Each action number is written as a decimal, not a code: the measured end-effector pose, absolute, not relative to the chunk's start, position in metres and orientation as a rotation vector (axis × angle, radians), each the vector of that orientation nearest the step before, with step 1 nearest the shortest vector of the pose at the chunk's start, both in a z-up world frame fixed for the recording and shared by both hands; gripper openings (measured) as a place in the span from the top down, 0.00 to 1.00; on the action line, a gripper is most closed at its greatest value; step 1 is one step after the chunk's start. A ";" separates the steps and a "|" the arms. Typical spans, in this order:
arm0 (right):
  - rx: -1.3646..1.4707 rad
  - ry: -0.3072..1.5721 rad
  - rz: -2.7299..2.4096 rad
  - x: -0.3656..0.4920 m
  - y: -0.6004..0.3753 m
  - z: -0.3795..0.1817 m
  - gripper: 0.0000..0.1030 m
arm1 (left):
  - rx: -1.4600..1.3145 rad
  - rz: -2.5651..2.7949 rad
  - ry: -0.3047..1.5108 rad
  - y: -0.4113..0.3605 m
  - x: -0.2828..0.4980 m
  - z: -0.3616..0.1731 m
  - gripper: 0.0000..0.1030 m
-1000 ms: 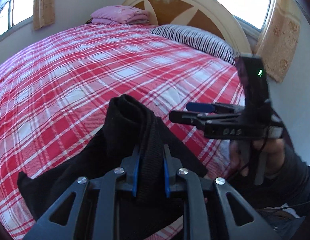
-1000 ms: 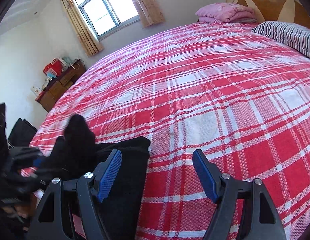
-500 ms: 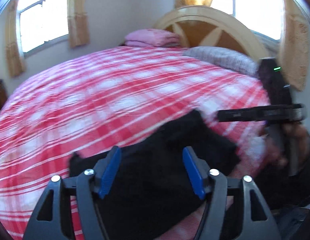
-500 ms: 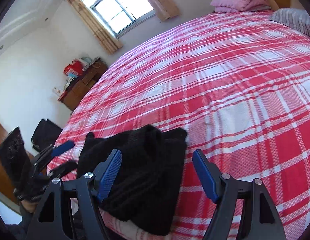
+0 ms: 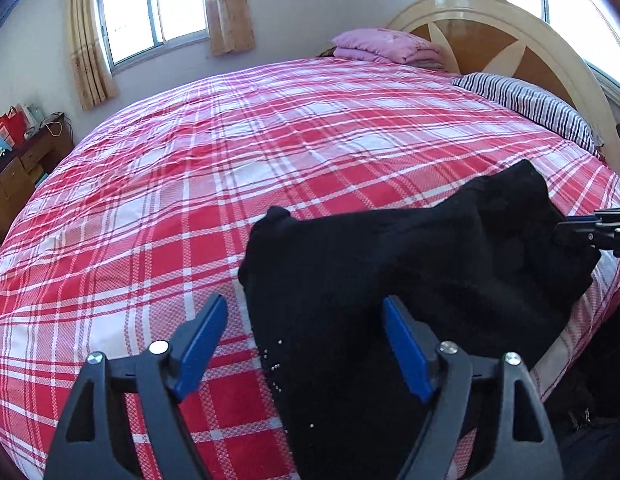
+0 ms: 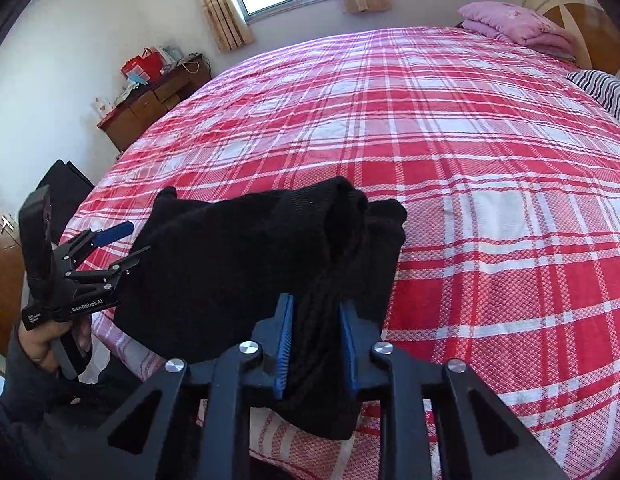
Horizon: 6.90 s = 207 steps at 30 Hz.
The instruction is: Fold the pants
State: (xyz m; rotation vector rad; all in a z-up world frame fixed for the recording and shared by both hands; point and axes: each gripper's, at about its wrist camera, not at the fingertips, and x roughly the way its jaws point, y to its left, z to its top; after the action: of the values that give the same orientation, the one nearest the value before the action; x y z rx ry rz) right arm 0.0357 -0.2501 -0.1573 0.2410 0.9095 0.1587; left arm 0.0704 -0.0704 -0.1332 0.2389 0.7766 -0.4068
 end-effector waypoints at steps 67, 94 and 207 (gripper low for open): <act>0.471 0.921 0.217 0.029 -0.299 -0.158 0.44 | 0.079 -0.386 0.831 -0.036 0.081 -0.154 0.00; 0.531 0.873 0.293 0.047 -0.288 -0.188 0.71 | -0.086 -0.581 0.866 -0.038 0.087 -0.166 0.46; 0.016 0.493 0.356 0.133 -0.112 -0.061 0.40 | -0.017 0.101 0.504 0.098 0.065 -0.071 0.07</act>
State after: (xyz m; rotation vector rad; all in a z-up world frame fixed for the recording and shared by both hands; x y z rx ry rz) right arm 0.1326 -0.1118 -0.0611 0.0155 0.4934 0.3563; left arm 0.0654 0.0978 -0.0711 -0.0166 0.5044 0.1008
